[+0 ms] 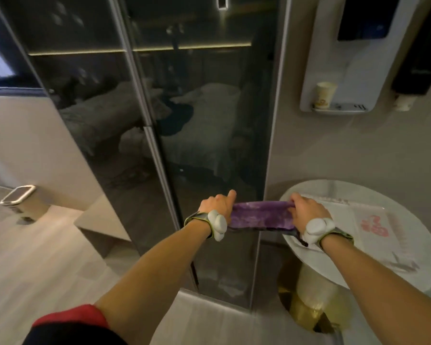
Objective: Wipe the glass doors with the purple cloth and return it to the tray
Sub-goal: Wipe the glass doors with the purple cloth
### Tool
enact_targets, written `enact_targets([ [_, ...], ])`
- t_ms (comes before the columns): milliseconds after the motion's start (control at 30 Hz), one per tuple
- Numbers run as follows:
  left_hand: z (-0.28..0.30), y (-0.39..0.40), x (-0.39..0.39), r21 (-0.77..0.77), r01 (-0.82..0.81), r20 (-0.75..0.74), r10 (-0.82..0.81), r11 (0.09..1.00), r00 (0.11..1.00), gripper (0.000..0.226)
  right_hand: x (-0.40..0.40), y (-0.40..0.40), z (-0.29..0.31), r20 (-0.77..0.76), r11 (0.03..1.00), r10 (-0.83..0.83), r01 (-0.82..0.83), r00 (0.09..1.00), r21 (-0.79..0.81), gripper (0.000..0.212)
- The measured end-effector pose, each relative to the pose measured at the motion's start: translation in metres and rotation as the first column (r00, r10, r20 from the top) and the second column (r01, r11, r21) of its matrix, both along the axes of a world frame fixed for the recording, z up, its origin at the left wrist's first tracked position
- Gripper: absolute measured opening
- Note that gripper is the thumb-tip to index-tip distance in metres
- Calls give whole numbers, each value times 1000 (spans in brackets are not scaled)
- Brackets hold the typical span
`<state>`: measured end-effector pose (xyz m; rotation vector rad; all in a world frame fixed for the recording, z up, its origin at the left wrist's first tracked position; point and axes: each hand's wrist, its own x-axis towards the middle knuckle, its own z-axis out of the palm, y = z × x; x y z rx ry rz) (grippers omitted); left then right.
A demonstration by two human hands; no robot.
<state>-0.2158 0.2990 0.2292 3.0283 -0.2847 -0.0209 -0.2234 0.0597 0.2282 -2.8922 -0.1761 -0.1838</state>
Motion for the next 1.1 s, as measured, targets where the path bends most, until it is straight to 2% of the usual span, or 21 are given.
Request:
enact_targets([
  [100,19,54,-16,15,-105,38,105,994,994,23,5,57,18,49,992,127,-128,991,10,9],
  [200,29,95,-28,1,-192,14,192,981,981,16,12,99,24,109,979,198,-201,974,19,6],
  [333,42,173,-40,-97,-304,90,313,948,946,9,21,179,36,201,959,278,-283,939,-5,8],
  [433,47,220,-44,-177,-287,205,320,942,925,6,25,226,47,201,949,305,-314,931,16,5],
  [533,58,268,-37,-247,-240,303,310,939,901,4,32,274,59,222,946,289,-313,931,80,16],
  [633,74,319,-16,-277,-242,386,338,930,859,7,40,322,76,292,950,259,-297,920,92,17],
  [800,99,390,25,-344,-123,531,301,931,792,13,65,396,103,442,979,144,-194,885,69,10],
  [967,111,437,69,-208,25,568,100,978,817,9,89,444,129,582,998,-9,44,813,-45,18],
  [1100,108,456,100,-166,62,558,42,984,829,21,107,466,136,589,993,-29,89,808,-73,19],
])
